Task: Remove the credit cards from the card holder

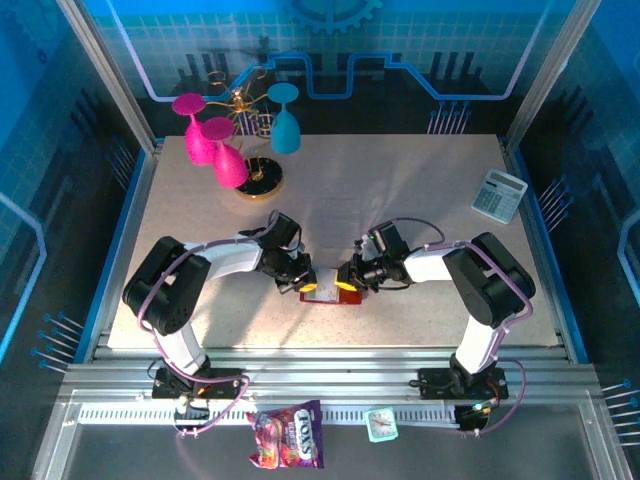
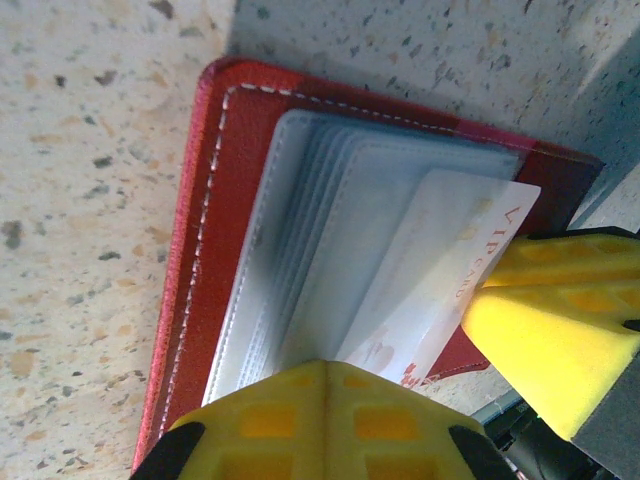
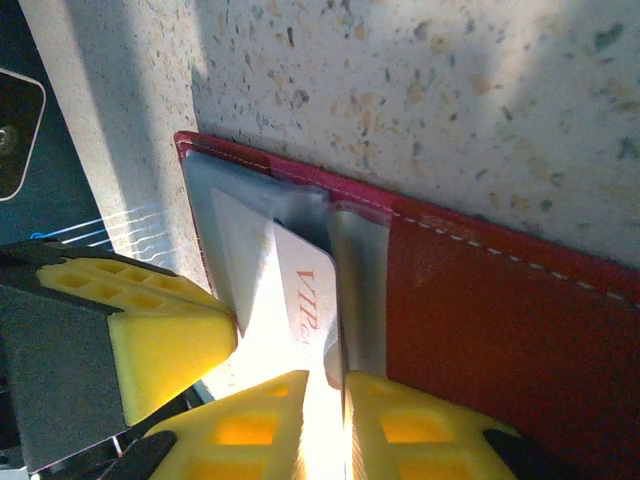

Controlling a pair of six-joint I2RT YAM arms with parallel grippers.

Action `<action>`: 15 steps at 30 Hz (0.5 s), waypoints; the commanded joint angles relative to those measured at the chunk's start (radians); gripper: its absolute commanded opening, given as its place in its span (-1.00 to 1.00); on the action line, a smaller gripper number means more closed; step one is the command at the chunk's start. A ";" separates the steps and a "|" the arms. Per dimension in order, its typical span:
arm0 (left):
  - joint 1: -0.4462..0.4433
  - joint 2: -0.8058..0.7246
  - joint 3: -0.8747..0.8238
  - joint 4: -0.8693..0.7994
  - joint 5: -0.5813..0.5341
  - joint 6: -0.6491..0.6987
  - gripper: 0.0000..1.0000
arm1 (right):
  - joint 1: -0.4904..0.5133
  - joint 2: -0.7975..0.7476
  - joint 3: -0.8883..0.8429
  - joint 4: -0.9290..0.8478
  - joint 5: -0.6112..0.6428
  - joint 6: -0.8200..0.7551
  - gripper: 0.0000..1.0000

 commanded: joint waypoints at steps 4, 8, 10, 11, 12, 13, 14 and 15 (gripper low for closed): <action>-0.007 0.030 -0.010 -0.018 -0.009 0.009 -0.90 | -0.008 0.038 0.002 -0.027 -0.013 -0.005 -0.63; -0.007 0.030 -0.009 -0.019 -0.010 0.009 -0.90 | -0.009 0.034 0.013 -0.051 -0.011 -0.015 -0.63; -0.007 0.032 -0.009 -0.019 -0.010 0.009 -0.90 | -0.009 0.032 0.019 -0.066 -0.008 -0.022 -0.63; -0.007 0.031 -0.010 -0.018 -0.012 0.008 -0.89 | -0.009 0.032 0.022 -0.077 -0.008 -0.027 -0.63; -0.006 0.033 -0.011 -0.016 -0.012 0.007 -0.89 | -0.009 0.032 0.026 -0.084 -0.007 -0.031 -0.63; -0.007 0.032 -0.011 -0.016 -0.010 0.007 -0.90 | -0.008 0.032 0.029 -0.092 -0.007 -0.033 -0.63; -0.007 0.032 -0.011 -0.016 -0.009 0.007 -0.89 | -0.009 0.032 0.033 -0.102 -0.008 -0.039 -0.63; -0.007 0.031 -0.011 -0.016 -0.010 0.008 -0.89 | -0.008 0.030 0.037 -0.112 -0.006 -0.044 -0.63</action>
